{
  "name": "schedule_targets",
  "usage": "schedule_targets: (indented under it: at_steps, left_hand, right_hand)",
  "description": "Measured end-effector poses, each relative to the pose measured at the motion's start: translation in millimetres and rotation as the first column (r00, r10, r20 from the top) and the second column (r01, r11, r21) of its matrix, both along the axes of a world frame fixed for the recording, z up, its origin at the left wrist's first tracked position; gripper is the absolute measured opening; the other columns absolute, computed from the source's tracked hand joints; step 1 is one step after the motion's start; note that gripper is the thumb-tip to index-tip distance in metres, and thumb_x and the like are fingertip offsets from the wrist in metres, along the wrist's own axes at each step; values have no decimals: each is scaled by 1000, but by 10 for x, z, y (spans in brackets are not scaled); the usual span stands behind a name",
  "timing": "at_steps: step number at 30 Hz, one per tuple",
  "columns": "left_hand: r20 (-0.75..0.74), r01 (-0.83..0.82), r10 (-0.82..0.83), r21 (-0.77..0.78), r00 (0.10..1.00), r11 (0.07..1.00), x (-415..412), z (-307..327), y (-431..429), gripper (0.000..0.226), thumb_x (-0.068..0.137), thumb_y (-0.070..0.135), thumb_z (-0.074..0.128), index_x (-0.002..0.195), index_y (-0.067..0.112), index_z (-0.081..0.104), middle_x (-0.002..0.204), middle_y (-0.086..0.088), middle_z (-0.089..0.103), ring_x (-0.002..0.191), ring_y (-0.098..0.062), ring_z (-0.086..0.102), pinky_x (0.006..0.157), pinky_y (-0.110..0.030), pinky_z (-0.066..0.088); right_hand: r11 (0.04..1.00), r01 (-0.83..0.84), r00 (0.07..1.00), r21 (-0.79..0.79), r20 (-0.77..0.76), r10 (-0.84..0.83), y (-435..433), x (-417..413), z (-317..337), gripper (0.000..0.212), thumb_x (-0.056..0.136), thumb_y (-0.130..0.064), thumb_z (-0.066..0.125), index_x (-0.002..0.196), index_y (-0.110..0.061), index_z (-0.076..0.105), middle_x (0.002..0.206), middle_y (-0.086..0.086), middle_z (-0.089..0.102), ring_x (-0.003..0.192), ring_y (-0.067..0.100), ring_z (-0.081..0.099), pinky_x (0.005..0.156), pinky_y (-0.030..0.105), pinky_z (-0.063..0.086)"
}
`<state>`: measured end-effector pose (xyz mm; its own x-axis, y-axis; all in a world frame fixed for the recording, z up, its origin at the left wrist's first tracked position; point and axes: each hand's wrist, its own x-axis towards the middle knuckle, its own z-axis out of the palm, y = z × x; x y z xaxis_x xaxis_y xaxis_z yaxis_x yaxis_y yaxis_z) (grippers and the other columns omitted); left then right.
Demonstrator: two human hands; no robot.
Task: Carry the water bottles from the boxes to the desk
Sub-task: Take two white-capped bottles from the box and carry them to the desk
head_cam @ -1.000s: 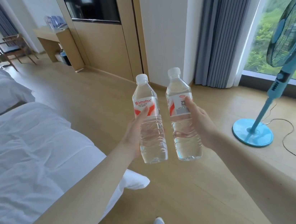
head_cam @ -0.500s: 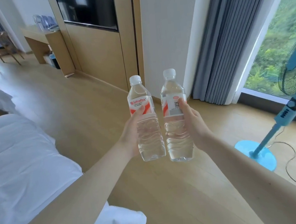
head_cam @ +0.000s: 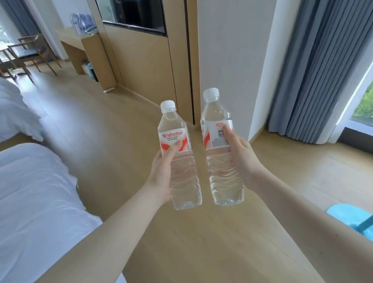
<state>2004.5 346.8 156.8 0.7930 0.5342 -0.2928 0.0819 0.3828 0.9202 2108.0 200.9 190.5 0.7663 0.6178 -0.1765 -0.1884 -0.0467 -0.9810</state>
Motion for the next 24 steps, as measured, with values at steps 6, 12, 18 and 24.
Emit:
schedule_targets:
  at_steps: [6, 12, 18, 24]
  left_hand:
    - [-40, -128, 129, 18, 991, 992, 737, 149, -13, 36, 84, 45, 67, 111, 22, 67, 91, -5, 71, 83, -25, 68, 75, -38, 54]
    - [-74, -216, 214, -20, 974, 976, 1163, 146, 57, 42, 81, 46, 68, 115, 22, 66, 95, -6, 72, 82, -25, 69, 71, -36, 56]
    - [-93, -245, 239, -61, 967, 968, 1290, 64, 404, 52, 77, 53, 65, 119, 21, 65, 84, -1, 72, 75, -19, 69, 69, -32, 54]
    - [-60, -261, 259, -28, 964, 965, 1373, -14, 1065, 50, 80, 55, 63, 120, 24, 64, 93, -2, 73, 83, -22, 70, 75, -35, 54]
  right_hand:
    - [999, -40, 998, -5, -57, 39, 161, 937, -81, 59, 87, -64, 53, 106, -10, 67, 86, 6, 72, 79, 24, 69, 86, 43, 54]
    - [994, -106, 988, -17, -115, 103, 434, 1409, -222, 68, 82, -70, 52, 110, -9, 64, 93, 8, 70, 84, 24, 68, 77, 38, 55]
    - [981, -187, 973, -46, -145, 178, 847, 1642, -277, 64, 87, -64, 51, 113, -7, 63, 93, 9, 67, 84, 25, 65, 59, 32, 52]
    - [973, -215, 975, -79, -83, 208, 1536, 1784, -242, 60, 87, -64, 52, 114, -11, 63, 102, 12, 72, 93, 29, 69, 71, 38, 57]
